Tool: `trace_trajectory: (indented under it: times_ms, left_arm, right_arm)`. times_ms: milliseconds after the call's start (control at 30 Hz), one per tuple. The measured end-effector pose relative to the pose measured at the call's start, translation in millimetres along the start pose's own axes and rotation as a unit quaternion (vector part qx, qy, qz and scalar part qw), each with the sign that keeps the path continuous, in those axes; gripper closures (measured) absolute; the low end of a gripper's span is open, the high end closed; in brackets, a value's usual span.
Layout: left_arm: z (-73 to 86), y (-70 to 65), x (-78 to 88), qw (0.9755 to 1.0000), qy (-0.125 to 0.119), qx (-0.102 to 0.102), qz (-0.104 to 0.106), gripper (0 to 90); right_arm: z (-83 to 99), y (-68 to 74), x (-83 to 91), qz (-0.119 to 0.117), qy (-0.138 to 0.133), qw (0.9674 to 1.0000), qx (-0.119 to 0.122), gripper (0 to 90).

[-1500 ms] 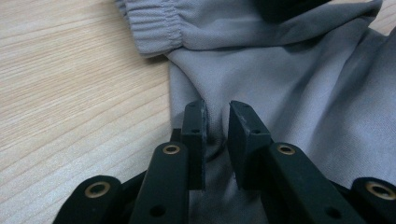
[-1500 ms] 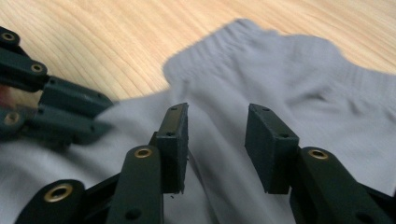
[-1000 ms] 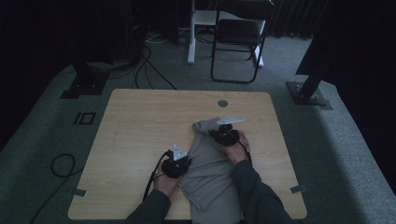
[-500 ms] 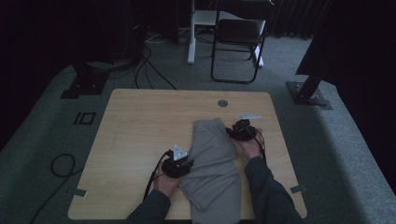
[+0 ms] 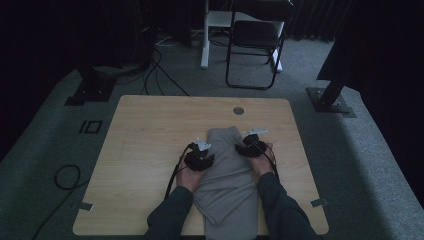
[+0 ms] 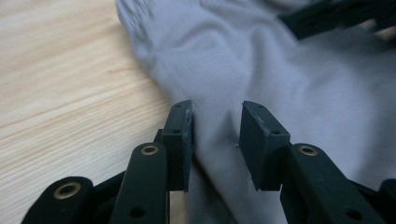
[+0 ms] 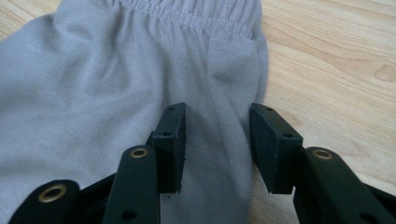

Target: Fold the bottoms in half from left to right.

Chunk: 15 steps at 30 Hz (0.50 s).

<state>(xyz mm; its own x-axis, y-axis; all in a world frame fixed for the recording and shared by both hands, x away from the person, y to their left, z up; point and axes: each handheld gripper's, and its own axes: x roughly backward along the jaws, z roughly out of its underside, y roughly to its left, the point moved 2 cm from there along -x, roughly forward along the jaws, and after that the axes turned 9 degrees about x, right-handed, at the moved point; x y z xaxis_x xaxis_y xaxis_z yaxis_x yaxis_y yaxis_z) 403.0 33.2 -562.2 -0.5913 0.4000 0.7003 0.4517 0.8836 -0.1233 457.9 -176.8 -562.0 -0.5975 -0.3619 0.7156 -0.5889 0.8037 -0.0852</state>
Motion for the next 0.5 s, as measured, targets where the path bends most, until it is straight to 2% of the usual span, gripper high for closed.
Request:
trace_trajectory:
  times_ms: [100,167,367,500]
  left_arm:
    - [1.6,1.5,-1.4,1.0000,-0.008,0.003,0.005,65.2]
    - [2.8,2.1,-0.9,0.9999,-0.009,-0.003,0.006,65.7]
    - [9.2,1.3,4.2,0.9999,-0.014,-0.003,0.008,66.5]
    - [14.5,1.0,9.4,0.9998,-0.012,-0.007,0.012,66.6]
  right_arm:
    - [1.3,0.8,1.4,0.001,0.002,1.0000,0.001,57.6]
    - [2.3,1.6,2.3,0.002,0.001,1.0000,-0.001,57.9]
    - [7.0,12.1,11.0,-0.001,0.014,0.9999,0.000,59.1]
    - [13.5,15.7,16.4,-0.001,0.008,1.0000,0.001,59.0]
